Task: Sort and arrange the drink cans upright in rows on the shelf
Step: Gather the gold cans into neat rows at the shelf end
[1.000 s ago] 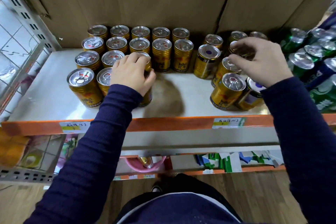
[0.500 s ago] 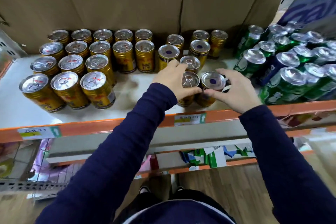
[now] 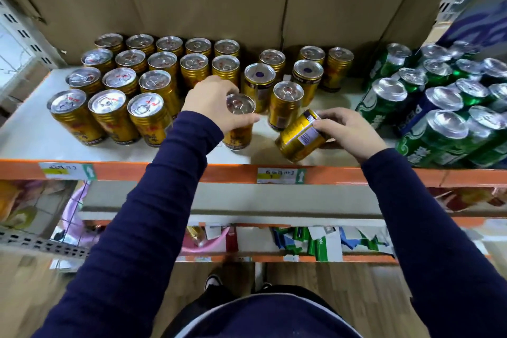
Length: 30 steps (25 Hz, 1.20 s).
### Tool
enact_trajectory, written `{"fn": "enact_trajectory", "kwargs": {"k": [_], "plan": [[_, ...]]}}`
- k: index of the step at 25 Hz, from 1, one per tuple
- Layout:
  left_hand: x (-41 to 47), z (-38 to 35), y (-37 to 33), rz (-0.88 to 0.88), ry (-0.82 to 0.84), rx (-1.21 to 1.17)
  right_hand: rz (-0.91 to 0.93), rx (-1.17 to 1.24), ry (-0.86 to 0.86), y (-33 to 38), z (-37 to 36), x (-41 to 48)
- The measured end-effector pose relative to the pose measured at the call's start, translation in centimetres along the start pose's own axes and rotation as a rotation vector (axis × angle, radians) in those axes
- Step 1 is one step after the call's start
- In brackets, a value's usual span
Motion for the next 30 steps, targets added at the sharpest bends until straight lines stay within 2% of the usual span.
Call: {"fn": "enact_trajectory", "kwargs": {"k": [4,7,12,16,18,21,22,27,30], "plan": [[-1.1,-0.7,1.7,0.063,0.016,-0.011,0.03,-0.201,0.091,0.0,-0.6,-0.2],[-1.5,-0.9,2.2,0.092,-0.006,-0.048,0.023,-0.541,0.11,-1.2,-0.5,0.1],[-1.8,-1.2,2.6,0.131,-0.006,-0.083,0.414,-0.658,0.054,2.8,-3.6,-2.2],[-1.8,-1.1,2.7,0.141,-0.016,-0.102,0.537,-0.947,-0.063,3.4,-6.8,-2.0],[-1.9,-1.0,2.7,0.14,-0.024,-0.107,0.481,-0.747,-0.129,3.9,-5.0,-1.8],[-1.9,-0.9,2.8,0.143,-0.04,-0.107,0.286,-0.214,-0.142,2.8,-0.9,-1.0],[-1.9,-0.9,2.8,0.145,-0.04,-0.103,0.264,-0.161,-0.133,2.4,-0.3,-0.8],[-1.8,-1.1,2.7,0.147,0.001,-0.073,0.317,-0.386,-0.044,2.7,-0.8,-1.0],[-1.7,-1.1,1.9,0.069,0.089,-0.062,0.352,-0.481,-0.03,3.0,-1.4,-1.5]]}}
Point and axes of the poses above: each hand's wrist, its own x-axis towards the middle knuckle, its own z-axis out of the back of the hand, y = z × x, the point moved 10 cm from there along x, towards the middle knuckle, and after that the axes turned 15 degrees about -z, right-handed, at the moved point
